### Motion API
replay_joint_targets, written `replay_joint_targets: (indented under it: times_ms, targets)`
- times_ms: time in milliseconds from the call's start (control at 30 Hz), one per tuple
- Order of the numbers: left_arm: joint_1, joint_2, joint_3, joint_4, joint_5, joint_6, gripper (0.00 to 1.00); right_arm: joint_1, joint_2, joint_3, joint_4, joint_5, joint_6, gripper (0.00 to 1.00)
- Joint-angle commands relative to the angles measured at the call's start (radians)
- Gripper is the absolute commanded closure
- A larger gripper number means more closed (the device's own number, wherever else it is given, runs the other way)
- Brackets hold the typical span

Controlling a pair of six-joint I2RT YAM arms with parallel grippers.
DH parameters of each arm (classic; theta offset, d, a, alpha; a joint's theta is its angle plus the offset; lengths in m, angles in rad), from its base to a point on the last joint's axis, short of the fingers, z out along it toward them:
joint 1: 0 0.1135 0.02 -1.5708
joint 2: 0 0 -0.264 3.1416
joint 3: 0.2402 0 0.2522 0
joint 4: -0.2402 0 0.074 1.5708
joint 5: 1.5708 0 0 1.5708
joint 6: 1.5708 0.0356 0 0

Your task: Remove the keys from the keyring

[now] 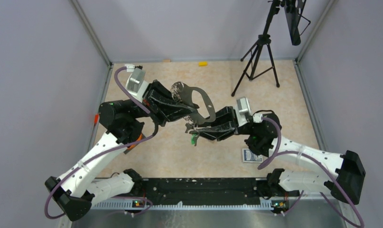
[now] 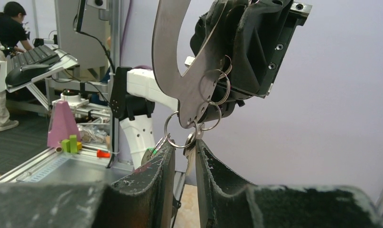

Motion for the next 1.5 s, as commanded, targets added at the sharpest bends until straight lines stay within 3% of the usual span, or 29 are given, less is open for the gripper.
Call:
replay_joint_targets:
  times_ms: [0,467,1467]
  targets:
    - [0.000,-0.009,0.022,0.034,-0.007,0.014,1.00,-0.009,0.005,0.005,0.078,-0.015,0.036,0.78]
    - [0.000,-0.013,0.021,0.032,-0.009,0.016,1.00,-0.007,-0.048,-0.027,0.016,-0.002,0.009,0.78]
    - [0.000,-0.020,0.012,0.034,-0.016,0.005,1.00,-0.008,0.026,-0.026,0.180,-0.003,0.113,0.78]
